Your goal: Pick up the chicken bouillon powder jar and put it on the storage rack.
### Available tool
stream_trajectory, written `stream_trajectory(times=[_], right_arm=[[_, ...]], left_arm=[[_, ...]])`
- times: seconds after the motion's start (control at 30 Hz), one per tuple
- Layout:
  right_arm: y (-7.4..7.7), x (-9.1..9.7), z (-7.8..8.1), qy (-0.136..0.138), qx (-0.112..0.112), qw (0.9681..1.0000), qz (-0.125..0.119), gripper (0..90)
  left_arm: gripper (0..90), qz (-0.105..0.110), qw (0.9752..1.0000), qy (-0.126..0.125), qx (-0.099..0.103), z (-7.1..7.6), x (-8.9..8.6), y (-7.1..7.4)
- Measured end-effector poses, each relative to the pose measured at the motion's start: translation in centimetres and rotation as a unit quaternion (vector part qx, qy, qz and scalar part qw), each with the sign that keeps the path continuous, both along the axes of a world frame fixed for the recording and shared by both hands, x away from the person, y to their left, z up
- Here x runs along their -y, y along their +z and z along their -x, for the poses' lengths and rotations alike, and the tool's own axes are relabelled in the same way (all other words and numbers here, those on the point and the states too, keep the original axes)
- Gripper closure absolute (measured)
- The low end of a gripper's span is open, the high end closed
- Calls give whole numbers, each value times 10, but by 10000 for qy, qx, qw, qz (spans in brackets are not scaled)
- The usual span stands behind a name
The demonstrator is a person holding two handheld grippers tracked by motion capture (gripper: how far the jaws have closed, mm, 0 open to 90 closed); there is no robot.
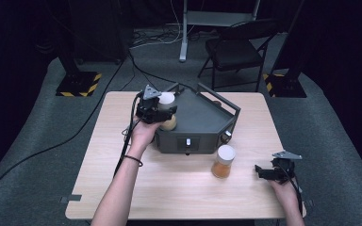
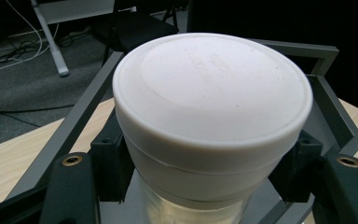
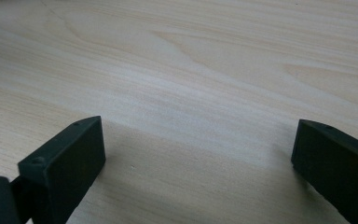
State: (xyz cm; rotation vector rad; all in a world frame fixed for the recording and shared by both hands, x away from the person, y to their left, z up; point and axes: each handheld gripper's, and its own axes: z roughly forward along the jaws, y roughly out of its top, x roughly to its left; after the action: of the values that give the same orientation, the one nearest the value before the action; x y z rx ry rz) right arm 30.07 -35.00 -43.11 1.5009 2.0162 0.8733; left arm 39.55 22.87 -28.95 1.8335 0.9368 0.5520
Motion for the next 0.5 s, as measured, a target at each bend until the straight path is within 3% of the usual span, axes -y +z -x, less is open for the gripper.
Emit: stream_trajectory(times=[0.27, 0.37, 0.5], right_arm=[[0, 0, 0, 2, 3, 10000, 1, 19], [0, 0, 0, -1, 2, 10000, 1, 19], [0, 0, 0, 0, -1, 10000, 1, 19]], left_arm=[[226, -8, 10000, -13, 3, 9, -6, 2], [208, -109, 9999, -30, 31, 15, -9, 5], [202, -46, 10000, -40, 54, 23, -17, 5]])
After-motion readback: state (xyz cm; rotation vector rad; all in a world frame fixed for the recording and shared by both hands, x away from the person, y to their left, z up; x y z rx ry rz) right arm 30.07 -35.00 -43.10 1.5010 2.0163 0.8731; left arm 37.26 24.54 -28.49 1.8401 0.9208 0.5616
